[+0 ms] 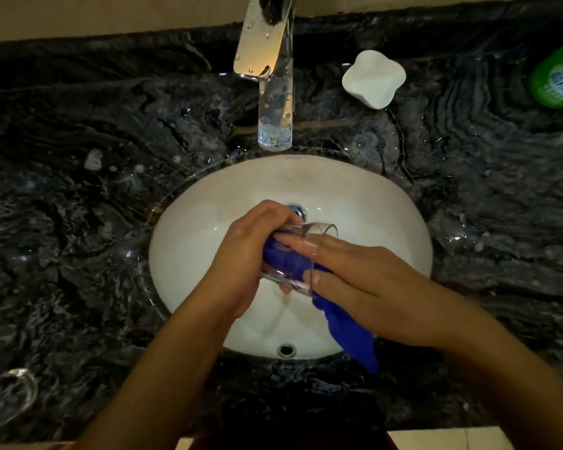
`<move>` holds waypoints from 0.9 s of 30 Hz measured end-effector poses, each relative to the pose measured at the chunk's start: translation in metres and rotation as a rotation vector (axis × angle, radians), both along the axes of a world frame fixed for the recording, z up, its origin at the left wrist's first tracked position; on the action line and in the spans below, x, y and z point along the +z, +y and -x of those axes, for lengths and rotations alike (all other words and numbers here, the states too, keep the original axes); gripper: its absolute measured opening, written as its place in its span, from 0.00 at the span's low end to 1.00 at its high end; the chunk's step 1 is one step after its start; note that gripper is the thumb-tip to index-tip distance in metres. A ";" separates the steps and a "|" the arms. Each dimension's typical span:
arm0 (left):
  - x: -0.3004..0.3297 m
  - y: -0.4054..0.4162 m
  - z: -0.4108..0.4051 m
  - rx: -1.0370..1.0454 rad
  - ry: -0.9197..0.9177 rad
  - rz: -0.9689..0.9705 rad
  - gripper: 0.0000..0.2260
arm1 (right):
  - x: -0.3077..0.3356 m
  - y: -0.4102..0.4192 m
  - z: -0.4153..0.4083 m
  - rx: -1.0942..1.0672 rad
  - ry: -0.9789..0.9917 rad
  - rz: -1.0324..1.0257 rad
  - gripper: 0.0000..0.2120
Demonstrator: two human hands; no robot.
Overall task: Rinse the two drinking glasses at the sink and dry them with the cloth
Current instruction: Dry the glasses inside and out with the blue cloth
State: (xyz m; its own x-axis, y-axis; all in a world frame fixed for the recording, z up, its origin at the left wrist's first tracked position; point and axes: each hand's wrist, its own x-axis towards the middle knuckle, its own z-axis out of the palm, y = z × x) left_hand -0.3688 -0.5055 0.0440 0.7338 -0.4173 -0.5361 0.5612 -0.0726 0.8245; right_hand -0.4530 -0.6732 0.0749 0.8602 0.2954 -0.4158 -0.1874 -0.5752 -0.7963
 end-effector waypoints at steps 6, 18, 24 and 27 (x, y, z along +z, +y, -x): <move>-0.001 -0.002 -0.016 0.000 -0.212 0.033 0.11 | 0.006 0.004 -0.018 -0.334 0.323 -0.518 0.20; -0.011 0.001 0.005 0.006 -0.731 -0.077 0.08 | 0.020 0.027 -0.006 -1.092 0.532 -1.188 0.11; -0.009 0.004 -0.009 -0.122 -0.275 -0.062 0.10 | -0.005 0.034 0.013 -0.444 0.143 -0.467 0.21; -0.009 0.003 -0.008 -0.144 0.096 -0.103 0.11 | -0.024 0.025 0.023 0.119 -0.363 0.282 0.30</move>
State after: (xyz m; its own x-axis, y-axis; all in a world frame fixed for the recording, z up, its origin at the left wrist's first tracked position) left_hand -0.3606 -0.5023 0.0347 0.6136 -0.4538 -0.6462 0.6146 -0.2393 0.7517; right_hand -0.4763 -0.6480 0.0511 0.9319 0.3192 -0.1725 0.1545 -0.7792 -0.6075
